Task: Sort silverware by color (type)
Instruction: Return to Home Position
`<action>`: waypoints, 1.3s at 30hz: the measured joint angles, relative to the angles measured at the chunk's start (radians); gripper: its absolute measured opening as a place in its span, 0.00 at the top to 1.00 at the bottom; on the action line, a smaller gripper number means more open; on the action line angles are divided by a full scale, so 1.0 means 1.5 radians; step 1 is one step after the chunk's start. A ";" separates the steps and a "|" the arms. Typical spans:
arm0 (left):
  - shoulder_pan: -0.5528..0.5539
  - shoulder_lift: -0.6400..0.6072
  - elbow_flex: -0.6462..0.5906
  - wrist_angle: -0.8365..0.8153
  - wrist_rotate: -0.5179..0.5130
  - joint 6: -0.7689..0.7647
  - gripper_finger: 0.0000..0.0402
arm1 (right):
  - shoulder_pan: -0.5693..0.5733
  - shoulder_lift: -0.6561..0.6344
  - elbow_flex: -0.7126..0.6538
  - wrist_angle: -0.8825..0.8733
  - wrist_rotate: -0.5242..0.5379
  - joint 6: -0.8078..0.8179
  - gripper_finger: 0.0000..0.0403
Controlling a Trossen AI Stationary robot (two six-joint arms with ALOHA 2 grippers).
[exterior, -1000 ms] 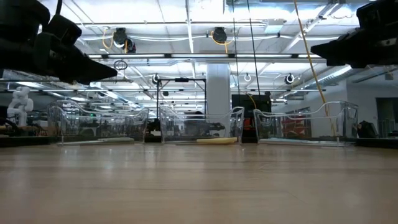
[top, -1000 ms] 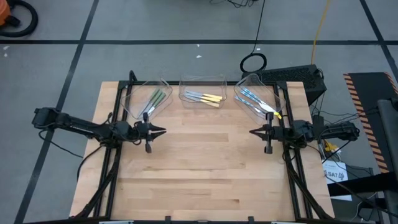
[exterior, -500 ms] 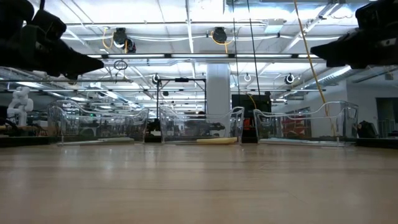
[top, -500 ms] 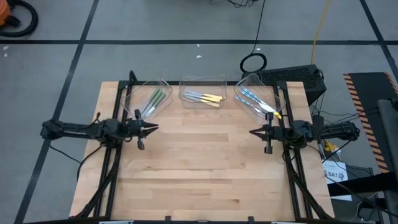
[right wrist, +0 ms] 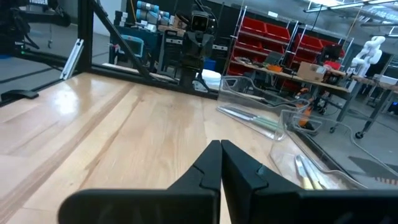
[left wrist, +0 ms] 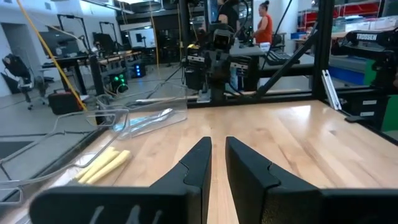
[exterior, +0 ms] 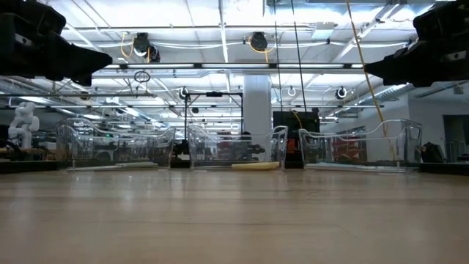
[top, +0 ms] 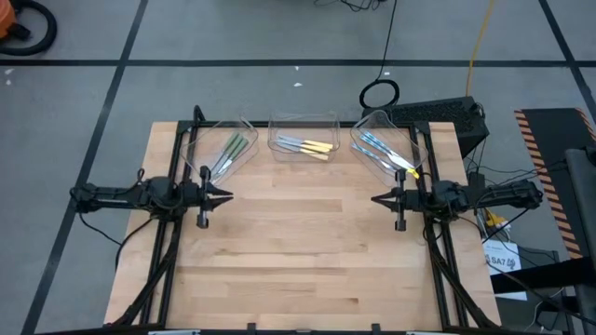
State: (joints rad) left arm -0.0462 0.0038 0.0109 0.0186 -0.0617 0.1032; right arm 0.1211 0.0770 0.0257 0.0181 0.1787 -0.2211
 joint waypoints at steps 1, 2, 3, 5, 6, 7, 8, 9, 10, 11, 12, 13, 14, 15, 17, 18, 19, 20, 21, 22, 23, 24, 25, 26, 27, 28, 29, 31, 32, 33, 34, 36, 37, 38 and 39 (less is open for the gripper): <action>0.000 0.001 0.000 -0.001 0.000 0.000 0.86 | 0.000 0.000 0.000 0.000 0.000 0.000 1.00; 0.000 0.000 0.000 -0.001 0.001 0.000 0.86 | 0.000 0.000 0.000 0.000 0.000 0.000 1.00; 0.000 0.000 0.000 -0.001 0.001 0.000 0.86 | 0.000 0.000 0.000 0.002 0.000 0.000 1.00; 0.000 0.001 0.000 -0.002 0.001 -0.002 0.86 | 0.000 0.000 0.000 0.005 0.000 0.000 1.00; 0.000 0.002 0.000 -0.002 0.001 -0.002 0.86 | 0.000 0.000 0.000 0.006 0.000 0.000 1.00; 0.000 0.004 0.000 -0.002 0.001 0.000 0.86 | 0.000 0.000 0.000 0.006 0.001 0.000 1.00; 0.000 0.007 0.000 -0.002 0.001 0.000 0.86 | 0.000 0.000 0.000 0.007 0.001 0.000 1.00; 0.000 0.010 0.000 -0.003 0.001 -0.001 0.86 | 0.000 0.000 0.000 0.007 0.001 0.000 1.00; 0.000 0.014 0.000 -0.003 0.001 -0.002 0.86 | 0.000 0.000 0.000 0.007 0.001 0.000 1.00; 0.000 0.019 0.000 -0.003 0.001 -0.002 0.86 | 0.000 0.000 0.000 0.008 0.001 0.000 1.00; 0.000 0.026 0.000 -0.003 0.001 -0.002 0.86 | 0.000 0.000 0.000 0.008 0.001 0.000 1.00; 0.000 0.032 0.000 -0.004 0.001 -0.002 0.86 | 0.000 0.000 0.000 0.008 0.001 0.000 1.00; 0.000 0.037 0.000 -0.004 0.001 -0.002 0.86 | 0.000 0.000 0.000 0.008 0.001 0.000 1.00; 0.000 0.043 0.000 -0.004 0.001 -0.004 0.86 | 0.000 0.000 0.000 0.008 0.001 0.000 1.00; 0.000 0.054 0.000 -0.004 0.001 -0.018 0.86 | 0.000 0.000 0.002 0.009 0.001 0.000 1.00; 0.000 0.058 0.000 -0.004 0.001 -0.024 0.86 | 0.000 0.000 0.006 0.009 0.001 0.001 1.00; 0.000 0.061 0.000 -0.004 0.001 -0.028 0.86 | 0.000 0.000 0.010 0.009 0.001 0.004 1.00; 0.000 0.063 0.000 -0.004 0.001 -0.033 0.86 | 0.000 -0.001 0.014 0.011 0.001 0.009 1.00; 0.000 0.063 0.000 -0.004 0.000 -0.038 0.86 | 0.000 -0.004 0.017 0.011 0.001 0.011 1.00; 0.000 0.063 0.000 -0.004 0.000 -0.043 0.86 | 0.000 -0.008 0.019 0.012 0.000 0.011 1.00; 0.000 0.063 0.000 -0.004 -0.001 -0.051 0.86 | 0.000 -0.014 0.022 0.013 -0.007 0.011 1.00; 0.000 0.063 0.000 -0.003 -0.001 -0.053 0.86 | 0.000 -0.023 0.022 0.012 -0.018 0.011 1.00; 0.000 0.063 0.000 -0.002 -0.003 -0.053 0.86 | 0.000 -0.032 0.023 0.010 -0.030 0.009 1.00; 0.000 0.063 0.000 -0.002 -0.004 -0.053 0.86 | 0.000 -0.042 0.023 0.005 -0.034 0.007 1.00; 0.000 0.062 0.000 -0.002 -0.004 -0.052 0.86 | 0.001 -0.051 0.024 -0.004 -0.035 0.007 1.00; 0.000 0.061 0.000 -0.001 -0.004 -0.050 0.86 | 0.000 -0.051 0.025 -0.009 -0.034 0.006 1.00; 0.000 0.061 0.000 0.001 -0.005 -0.050 0.86 | 0.000 -0.050 0.025 -0.011 -0.034 0.002 1.00; 0.000 0.061 -0.001 0.003 -0.007 -0.041 0.86 | 0.000 -0.048 0.025 -0.014 -0.034 0.001 1.00; 0.000 0.061 -0.001 0.004 -0.007 -0.038 0.86 | 0.000 -0.049 0.025 -0.013 -0.034 0.001 1.00; 0.000 0.061 -0.001 0.007 -0.007 -0.032 0.86 | 0.000 -0.049 0.025 -0.014 -0.034 0.002 1.00; 0.000 0.060 -0.001 0.011 -0.008 -0.025 0.86 | 0.000 -0.049 0.025 -0.014 -0.034 0.004 1.00; 0.000 0.058 -0.002 0.014 -0.011 -0.019 0.86 | 0.000 -0.048 0.025 -0.017 -0.035 0.016 1.00; 0.000 0.056 -0.002 0.017 -0.011 -0.016 0.86 | 0.000 -0.049 0.026 -0.022 -0.034 0.022 1.00; 0.000 0.053 -0.002 0.022 -0.011 -0.015 0.86 | 0.000 -0.048 0.026 -0.027 -0.034 0.029 1.00; 0.000 0.053 -0.002 0.024 -0.011 -0.015 0.86 | 0.000 -0.048 0.026 -0.027 -0.035 0.034 1.00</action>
State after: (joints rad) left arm -0.0460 0.0826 0.0086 0.0545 -0.0776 0.0807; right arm 0.1215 0.0044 0.0650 -0.0231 0.1268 -0.1693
